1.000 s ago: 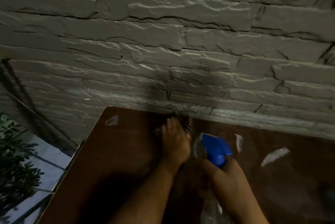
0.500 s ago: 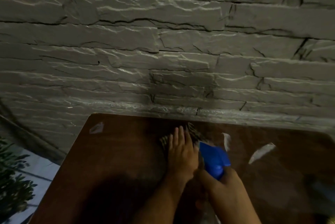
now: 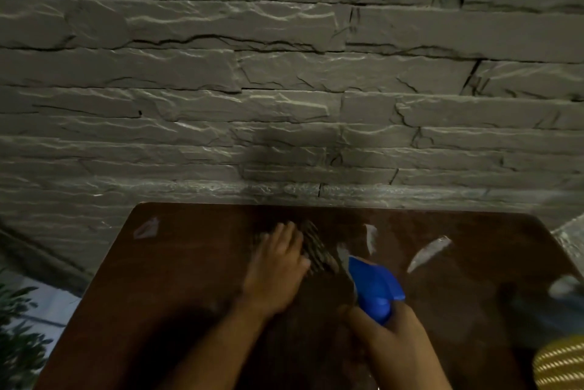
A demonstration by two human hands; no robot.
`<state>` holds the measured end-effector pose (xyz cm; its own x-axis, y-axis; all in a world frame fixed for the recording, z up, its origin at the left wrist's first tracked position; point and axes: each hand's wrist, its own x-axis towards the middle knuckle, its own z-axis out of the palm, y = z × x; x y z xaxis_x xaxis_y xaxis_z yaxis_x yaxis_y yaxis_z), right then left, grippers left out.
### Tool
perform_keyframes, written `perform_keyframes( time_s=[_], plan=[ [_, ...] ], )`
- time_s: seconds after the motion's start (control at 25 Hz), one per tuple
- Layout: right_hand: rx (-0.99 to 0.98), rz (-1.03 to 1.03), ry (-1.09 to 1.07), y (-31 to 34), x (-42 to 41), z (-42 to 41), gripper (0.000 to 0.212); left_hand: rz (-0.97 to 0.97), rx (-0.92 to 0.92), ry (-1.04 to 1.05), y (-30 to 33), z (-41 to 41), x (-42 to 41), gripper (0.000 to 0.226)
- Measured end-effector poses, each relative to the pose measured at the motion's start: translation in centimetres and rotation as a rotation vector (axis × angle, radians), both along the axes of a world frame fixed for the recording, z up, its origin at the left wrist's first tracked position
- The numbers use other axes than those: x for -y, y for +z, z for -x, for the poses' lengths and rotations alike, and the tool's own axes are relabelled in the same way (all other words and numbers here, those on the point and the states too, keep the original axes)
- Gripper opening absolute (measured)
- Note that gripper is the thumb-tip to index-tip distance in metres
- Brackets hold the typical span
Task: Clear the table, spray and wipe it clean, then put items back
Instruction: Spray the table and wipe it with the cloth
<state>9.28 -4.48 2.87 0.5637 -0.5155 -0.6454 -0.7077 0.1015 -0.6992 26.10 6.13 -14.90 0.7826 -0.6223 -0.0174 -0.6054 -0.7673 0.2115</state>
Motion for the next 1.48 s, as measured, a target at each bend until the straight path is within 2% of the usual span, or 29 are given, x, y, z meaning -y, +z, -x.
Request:
perform_keyframes(
  time_s=[0.04, 0.08, 0.12, 0.16, 0.2, 0.28, 0.36, 0.4, 0.44, 0.52, 0.56, 0.6, 0.68, 0.76, 0.8, 0.84, 0.88, 0.92, 0.96, 1.0, 1.08, 1.12, 1.16, 1.24, 1.28, 1.32, 1.36, 1.44, 1.48],
  plan=[
    [-0.003, 0.013, -0.018, -0.1, 0.1, 0.3, 0.027, 0.003, -0.022, 0.183, 0.7, -2.9, -0.4, 0.065],
    [-0.007, 0.025, -0.024, -0.2, 0.0, 0.5, 0.027, -0.019, -0.138, 0.363, 2.2, -4.9, -0.3, 0.066],
    [-0.013, 0.038, -0.024, -0.2, -0.1, 0.7, 0.027, -0.019, -0.212, 0.485, 3.2, -5.3, 0.7, 0.068],
    [-0.022, 0.044, -0.017, -0.2, -0.2, 0.9, 0.026, 0.015, -0.226, 0.516, 3.5, -4.0, 1.8, 0.068],
    [-0.029, 0.036, -0.009, -0.1, -0.5, 1.1, 0.026, 0.074, -0.15, 0.39, 2.5, -1.3, 2.3, 0.068],
    [-0.021, -0.014, 0.002, 0.0, -0.9, 1.4, 0.03, 0.069, -0.126, 0.062, 0.4, 5.3, -0.1, 0.062],
    [-0.011, -0.037, 0.009, -0.2, -0.9, 1.6, 0.029, -0.019, -0.039, -0.151, -0.5, 4.5, -4.8, 0.059],
    [-0.013, -0.02, 0.017, -0.4, -1.0, 1.7, 0.027, -0.054, 0.007, -0.078, -0.4, 1.7, -6.4, 0.059],
    [-0.013, 0.014, 0.027, -0.4, -1.1, 1.8, 0.025, -0.053, -0.012, 0.091, 0.7, -1.5, -7.4, 0.061],
    [0.003, 0.072, 0.039, -0.4, -1.4, 2.0, 0.021, -0.111, -0.201, 0.355, 2.9, -5.0, -6.5, 0.063],
    [0.012, 0.075, 0.049, -0.3, -1.6, 2.0, 0.021, -0.09, -0.182, 0.352, 2.9, -4.0, -5.5, 0.063],
    [0.017, 0.06, 0.065, -0.1, -1.9, 2.1, 0.021, -0.055, -0.111, 0.22, 1.8, -1.1, -5.4, 0.063],
    [0.041, 0.013, 0.1, 0.3, -2.7, 2.3, 0.021, -0.075, -0.017, -0.187, 0.1, 6.0, -7.9, 0.062],
    [0.072, 0.01, 0.14, 0.4, -3.4, 2.9, 0.021, -0.072, 0.049, -0.467, 0.0, 6.8, -12.3, 0.061],
    [0.088, 0.025, 0.155, 0.4, -3.8, 3.1, 0.021, -0.115, 0.077, -0.456, 0.4, 4.5, -13.3, 0.06],
    [0.096, 0.048, 0.16, 0.3, -4.3, 3.2, 0.021, -0.088, 0.077, -0.267, 1.8, 1.4, -13.4, 0.06],
    [0.096, 0.077, 0.158, 0.4, -4.9, 3.3, 0.018, -0.097, -0.006, 0.0, 4.0, -1.2, -12.3, 0.06],
    [0.092, 0.1, 0.149, 0.4, -5.4, 3.3, 0.016, -0.119, -0.166, 0.202, 5.0, -1.7, -10.7, 0.061],
    [0.087, 0.11, 0.147, 0.4, -5.8, 3.3, 0.015, -0.063, -0.164, 0.259, 4.5, -0.5, -9.2, 0.062],
    [0.085, 0.089, 0.155, 0.6, -6.3, 3.3, 0.015, 0.032, -0.113, 0.15, 2.9, 2.0, -8.3, 0.062],
    [0.086, 0.014, 0.177, 0.7, -7.0, 3.4, 0.019, -0.015, -0.117, -0.233, 0.4, 8.5, -8.7, 0.062],
    [0.081, 0.007, 0.192, 0.7, -7.1, 3.6, 0.02, -0.029, -0.077, -0.327, 0.1, 8.7, -10.3, 0.061],
    [0.073, 0.026, 0.209, 0.7, -7.1, 3.8, 0.02, -0.028, -0.078, -0.276, 0.1, 7.3, -11.3, 0.061],
    [0.057, 0.085, 0.218, 0.5, -6.9, 4.3, 0.018, -0.025, -0.171, 0.174, 2.1, 2.4, -11.4, 0.062],
    [0.055, 0.106, 0.207, 0.3, -6.7, 4.5, 0.016, -0.064, -0.261, 0.306, 3.5, 1.4, -10.3, 0.063],
    [0.054, 0.109, 0.2, 0.2, -6.6, 5.0, 0.016, -0.085, -0.269, 0.345, 3.8, 2.3, -9.4, 0.063],
    [0.053, 0.098, 0.197, 0.1, -6.6, 5.4, 0.016, -0.006, -0.177, 0.232, 3.3, 4.7, -8.8, 0.063],
    [0.061, 0.049, 0.21, -0.3, -6.5, 6.3, 0.018, -0.012, -0.071, -0.228, 0.6, 11.4, -10.3, 0.06],
    [0.058, 0.035, 0.214, -0.7, -6.4, 6.8, 0.019, -0.021, -0.054, -0.402, 0.7, 12.0, -12.2, 0.059]
  ],
)
